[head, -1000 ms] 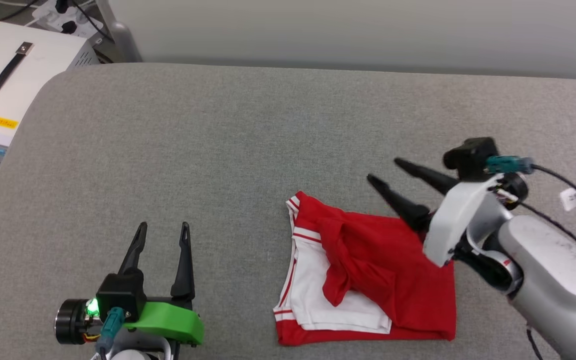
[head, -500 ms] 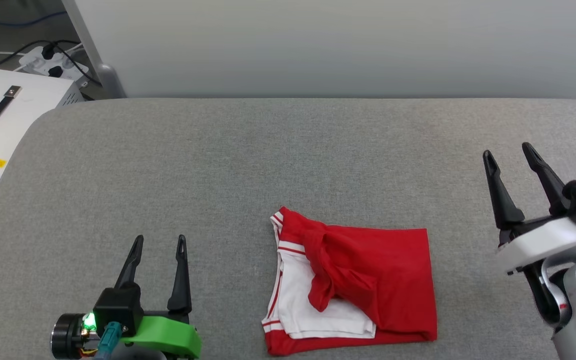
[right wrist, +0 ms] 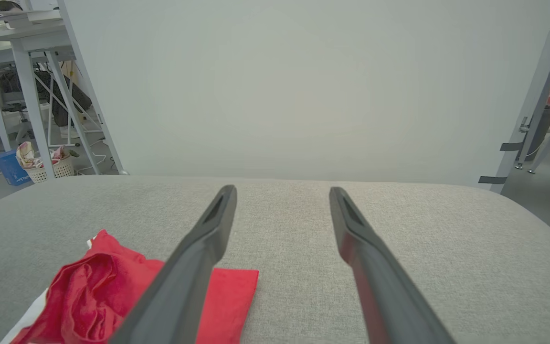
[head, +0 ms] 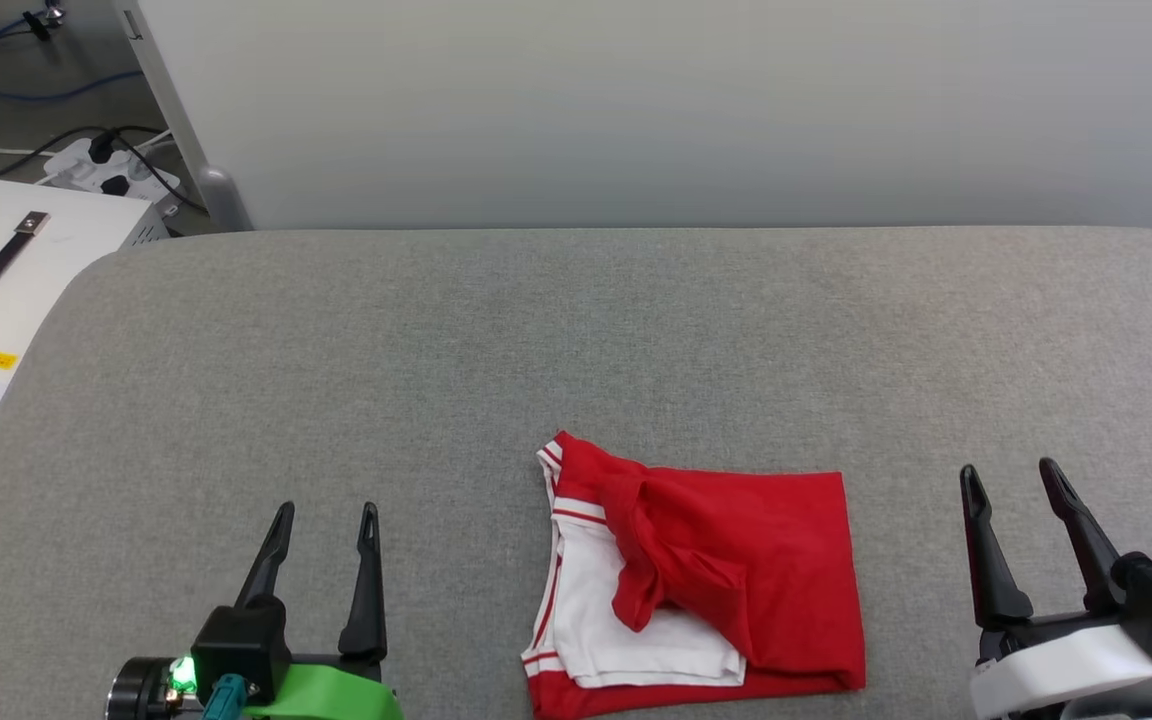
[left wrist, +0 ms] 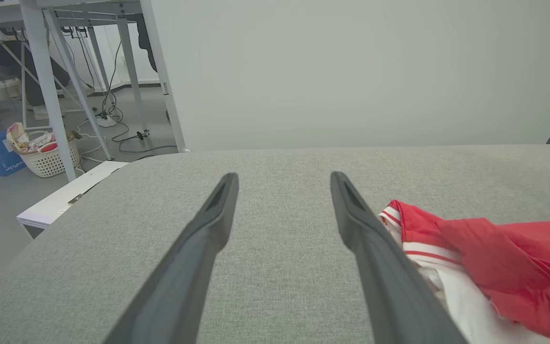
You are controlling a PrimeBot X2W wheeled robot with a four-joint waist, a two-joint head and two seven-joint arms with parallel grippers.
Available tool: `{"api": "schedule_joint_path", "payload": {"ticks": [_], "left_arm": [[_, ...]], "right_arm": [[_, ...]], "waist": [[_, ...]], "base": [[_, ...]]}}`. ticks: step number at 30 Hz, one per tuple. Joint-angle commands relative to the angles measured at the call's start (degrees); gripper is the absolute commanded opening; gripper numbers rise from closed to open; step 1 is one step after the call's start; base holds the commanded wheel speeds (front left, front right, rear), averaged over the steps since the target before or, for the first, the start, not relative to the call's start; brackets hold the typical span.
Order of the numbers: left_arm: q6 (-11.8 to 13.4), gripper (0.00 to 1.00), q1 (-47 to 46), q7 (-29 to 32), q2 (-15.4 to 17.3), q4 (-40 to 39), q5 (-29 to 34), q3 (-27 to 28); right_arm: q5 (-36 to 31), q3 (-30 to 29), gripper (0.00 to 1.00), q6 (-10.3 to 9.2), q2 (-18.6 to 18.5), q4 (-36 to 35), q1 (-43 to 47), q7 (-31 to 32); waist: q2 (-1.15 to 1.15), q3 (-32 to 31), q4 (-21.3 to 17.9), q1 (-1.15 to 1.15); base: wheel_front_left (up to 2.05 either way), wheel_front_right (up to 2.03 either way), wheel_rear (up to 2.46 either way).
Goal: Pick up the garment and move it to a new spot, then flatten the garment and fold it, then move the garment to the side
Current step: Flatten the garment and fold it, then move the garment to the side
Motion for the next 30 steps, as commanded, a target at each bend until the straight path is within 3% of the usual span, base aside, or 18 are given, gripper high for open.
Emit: {"api": "schedule_joint_path", "payload": {"ticks": [1,18,25,30], "left_arm": [[-0.3,1.00,1.1,-0.3,0.0,0.0,0.2,0.0],[-0.3,1.00,1.4,-0.3,0.3,0.5,0.4,-0.3],[-0.2,1.00,0.3,-0.3,0.6,0.7,0.4,-0.1],[-0.2,1.00,-0.4,-0.3,0.6,1.0,0.3,-0.1]], "right_arm": [[-0.6,-0.4,1.00,-0.04,0.4,-0.6,1.1,-0.3],[-1.5,-0.9,1.00,-0.04,-0.1,-1.8,1.0,-0.3],[-0.1,-0.7,1.00,-0.04,-6.7,-3.6,-9.4,0.5],[6.0,4.6,1.00,-0.04,-13.8,-2.0,-18.3,13.0]], "waist": [[0.00,-0.3,0.1,0.00],[0.00,0.1,0.8,0.00],[0.00,1.3,1.2,0.00],[0.00,2.4,1.6,0.00]], "base": [[0.00,0.00,0.00],[0.00,0.00,0.00],[0.00,0.00,0.00],[0.00,0.00,0.00]]}}
